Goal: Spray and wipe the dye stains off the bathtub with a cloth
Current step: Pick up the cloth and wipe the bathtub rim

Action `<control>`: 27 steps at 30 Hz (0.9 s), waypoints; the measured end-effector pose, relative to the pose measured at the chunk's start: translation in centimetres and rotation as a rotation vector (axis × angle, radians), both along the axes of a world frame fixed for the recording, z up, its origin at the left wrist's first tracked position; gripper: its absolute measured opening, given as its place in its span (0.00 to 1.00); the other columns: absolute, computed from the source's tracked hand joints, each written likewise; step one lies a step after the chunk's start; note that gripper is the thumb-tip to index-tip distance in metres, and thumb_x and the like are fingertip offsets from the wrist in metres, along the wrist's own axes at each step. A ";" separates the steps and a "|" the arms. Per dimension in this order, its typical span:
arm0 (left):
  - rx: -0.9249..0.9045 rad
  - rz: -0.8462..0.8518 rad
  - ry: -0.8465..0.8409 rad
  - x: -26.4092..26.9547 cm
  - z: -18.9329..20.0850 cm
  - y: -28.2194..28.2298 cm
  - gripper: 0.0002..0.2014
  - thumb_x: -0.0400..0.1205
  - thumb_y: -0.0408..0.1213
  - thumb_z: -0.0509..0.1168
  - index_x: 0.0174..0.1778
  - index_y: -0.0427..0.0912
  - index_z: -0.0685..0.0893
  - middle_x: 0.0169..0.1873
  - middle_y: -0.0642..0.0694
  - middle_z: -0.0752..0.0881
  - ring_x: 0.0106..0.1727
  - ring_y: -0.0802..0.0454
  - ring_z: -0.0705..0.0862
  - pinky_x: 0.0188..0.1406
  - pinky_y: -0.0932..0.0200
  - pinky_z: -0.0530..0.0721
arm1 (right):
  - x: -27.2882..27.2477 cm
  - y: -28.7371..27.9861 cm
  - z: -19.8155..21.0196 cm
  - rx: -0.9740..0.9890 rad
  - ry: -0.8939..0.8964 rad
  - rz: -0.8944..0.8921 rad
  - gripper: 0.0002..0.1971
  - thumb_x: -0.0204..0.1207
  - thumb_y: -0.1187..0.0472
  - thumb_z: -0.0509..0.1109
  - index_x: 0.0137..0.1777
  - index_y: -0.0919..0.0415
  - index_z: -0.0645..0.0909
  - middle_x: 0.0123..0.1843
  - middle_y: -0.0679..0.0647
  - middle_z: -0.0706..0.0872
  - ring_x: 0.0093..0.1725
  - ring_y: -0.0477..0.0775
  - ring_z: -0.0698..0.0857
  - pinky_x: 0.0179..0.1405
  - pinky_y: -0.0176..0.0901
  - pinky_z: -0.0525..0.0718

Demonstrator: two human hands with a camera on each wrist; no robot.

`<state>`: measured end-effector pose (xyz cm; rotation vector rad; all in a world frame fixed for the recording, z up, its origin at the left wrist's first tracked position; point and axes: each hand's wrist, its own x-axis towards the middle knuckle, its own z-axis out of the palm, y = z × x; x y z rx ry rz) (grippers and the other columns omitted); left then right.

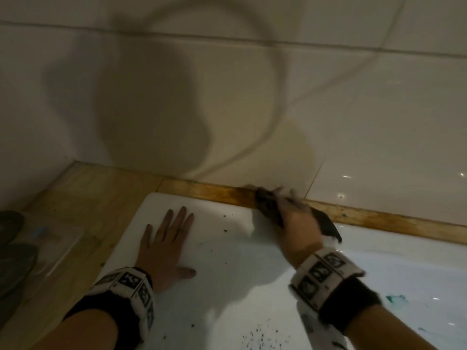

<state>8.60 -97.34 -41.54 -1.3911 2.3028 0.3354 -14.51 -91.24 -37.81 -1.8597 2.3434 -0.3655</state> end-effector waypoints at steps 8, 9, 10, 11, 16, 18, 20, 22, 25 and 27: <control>-0.004 0.007 0.048 0.3 -0.4 0.2 0.57 0.75 0.62 0.63 0.67 0.44 0.16 0.68 0.55 0.16 0.72 0.59 0.22 0.78 0.43 0.35 | 5.3 1.2 -2.6 0.067 -0.157 0.449 0.24 0.78 0.67 0.63 0.73 0.51 0.73 0.79 0.45 0.67 0.82 0.51 0.55 0.71 0.43 0.25; -0.004 0.007 0.051 0.3 -0.3 0.1 0.57 0.75 0.62 0.63 0.67 0.44 0.17 0.68 0.55 0.16 0.72 0.59 0.22 0.78 0.43 0.35 | 4.4 1.7 -1.7 0.056 -0.218 0.444 0.21 0.79 0.66 0.60 0.71 0.50 0.74 0.77 0.46 0.70 0.80 0.50 0.60 0.76 0.41 0.33; -0.006 0.008 0.055 0.3 -0.3 0.1 0.57 0.75 0.62 0.63 0.67 0.44 0.17 0.68 0.55 0.16 0.72 0.59 0.22 0.78 0.43 0.35 | 3.5 1.9 -0.9 0.010 -0.317 0.382 0.20 0.80 0.64 0.57 0.69 0.51 0.77 0.73 0.48 0.75 0.76 0.51 0.69 0.79 0.41 0.46; -0.007 0.008 0.056 0.3 -0.3 0.0 0.57 0.75 0.62 0.63 0.67 0.45 0.17 0.67 0.55 0.16 0.72 0.59 0.22 0.78 0.43 0.34 | 2.8 2.0 0.3 -0.103 -0.423 0.279 0.20 0.78 0.61 0.55 0.67 0.52 0.79 0.69 0.50 0.80 0.69 0.53 0.76 0.78 0.44 0.62; -0.018 0.004 0.057 0.2 -0.3 0.0 0.57 0.75 0.63 0.63 0.67 0.47 0.17 0.67 0.56 0.16 0.77 0.54 0.24 0.78 0.42 0.35 | 3.0 -1.8 0.1 0.010 -0.288 -0.017 0.25 0.82 0.67 0.56 0.78 0.51 0.63 0.79 0.54 0.65 0.80 0.59 0.60 0.80 0.52 0.52; -0.032 -0.001 0.054 0.2 -0.3 0.0 0.56 0.75 0.63 0.62 0.67 0.47 0.17 0.68 0.56 0.17 0.78 0.52 0.25 0.78 0.42 0.35 | 5.8 -2.3 -2.4 0.111 -0.123 0.187 0.31 0.75 0.68 0.64 0.78 0.51 0.64 0.82 0.51 0.61 0.82 0.61 0.52 0.78 0.61 0.36; -0.031 -0.001 0.056 0.2 -0.4 0.0 0.56 0.75 0.64 0.62 0.67 0.48 0.17 0.68 0.56 0.17 0.78 0.52 0.25 0.78 0.42 0.35 | 7.4 -1.8 -4.4 0.040 -0.027 0.282 0.36 0.55 0.65 0.81 0.67 0.52 0.80 0.72 0.51 0.78 0.76 0.64 0.69 0.73 0.68 0.50; -0.037 -0.011 0.045 0.2 -0.4 0.0 0.56 0.74 0.65 0.62 0.66 0.49 0.17 0.69 0.56 0.17 0.76 0.55 0.24 0.78 0.43 0.35 | 7.8 -1.0 -5.1 -0.046 0.001 0.357 0.36 0.42 0.63 0.86 0.58 0.51 0.86 0.63 0.48 0.85 0.68 0.60 0.79 0.67 0.70 0.62; -0.023 -0.018 0.016 0.4 -0.2 0.0 0.60 0.71 0.63 0.67 0.67 0.50 0.17 0.68 0.56 0.17 0.71 0.59 0.22 0.78 0.43 0.35 | 7.2 -0.2 -5.7 -0.171 0.034 0.488 0.35 0.45 0.65 0.84 0.58 0.52 0.86 0.63 0.47 0.85 0.69 0.59 0.79 0.66 0.71 0.61; -0.011 -0.016 0.011 0.5 -0.1 0.1 0.62 0.69 0.61 0.70 0.67 0.51 0.17 0.67 0.56 0.16 0.71 0.59 0.22 0.78 0.43 0.34 | 6.7 0.1 -6.2 -0.123 0.060 0.564 0.34 0.46 0.65 0.84 0.58 0.50 0.86 0.64 0.46 0.84 0.69 0.59 0.78 0.66 0.71 0.62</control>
